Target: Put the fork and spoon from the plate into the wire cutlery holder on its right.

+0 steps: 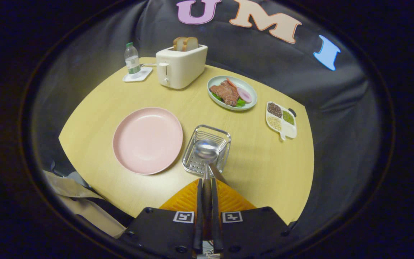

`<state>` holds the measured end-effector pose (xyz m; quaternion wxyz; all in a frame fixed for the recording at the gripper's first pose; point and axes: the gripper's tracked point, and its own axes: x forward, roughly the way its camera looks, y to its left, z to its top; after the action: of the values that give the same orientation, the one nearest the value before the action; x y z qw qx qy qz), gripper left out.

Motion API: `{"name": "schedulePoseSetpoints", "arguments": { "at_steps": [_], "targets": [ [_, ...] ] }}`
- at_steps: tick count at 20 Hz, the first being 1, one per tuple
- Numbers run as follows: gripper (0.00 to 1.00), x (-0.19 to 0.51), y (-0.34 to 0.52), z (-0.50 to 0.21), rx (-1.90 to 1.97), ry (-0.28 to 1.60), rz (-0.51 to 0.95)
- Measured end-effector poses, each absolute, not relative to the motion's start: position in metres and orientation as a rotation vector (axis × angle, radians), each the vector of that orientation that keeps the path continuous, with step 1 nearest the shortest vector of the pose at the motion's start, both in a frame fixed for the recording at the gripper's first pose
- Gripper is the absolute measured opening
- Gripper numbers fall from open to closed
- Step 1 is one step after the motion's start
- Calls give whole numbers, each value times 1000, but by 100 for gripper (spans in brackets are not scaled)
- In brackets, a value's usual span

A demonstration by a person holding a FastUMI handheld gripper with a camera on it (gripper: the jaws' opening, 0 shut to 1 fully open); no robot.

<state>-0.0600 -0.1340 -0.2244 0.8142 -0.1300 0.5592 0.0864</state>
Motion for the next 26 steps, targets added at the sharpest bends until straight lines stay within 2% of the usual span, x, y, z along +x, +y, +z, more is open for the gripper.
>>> {"name": "schedulePoseSetpoints", "arguments": {
  "at_steps": [1,6,10,17,22,26],
  "targets": [
    [17,-56,-134,-224,-279,1179,184],
    [63,-46,-122,-215,-257,1122,209],
    [100,-31,-88,-193,-214,985,247],
    [100,1,-14,-123,-157,627,233],
    [100,13,12,-66,-69,330,97],
    [100,8,14,-58,-18,240,32]
  ]
}}
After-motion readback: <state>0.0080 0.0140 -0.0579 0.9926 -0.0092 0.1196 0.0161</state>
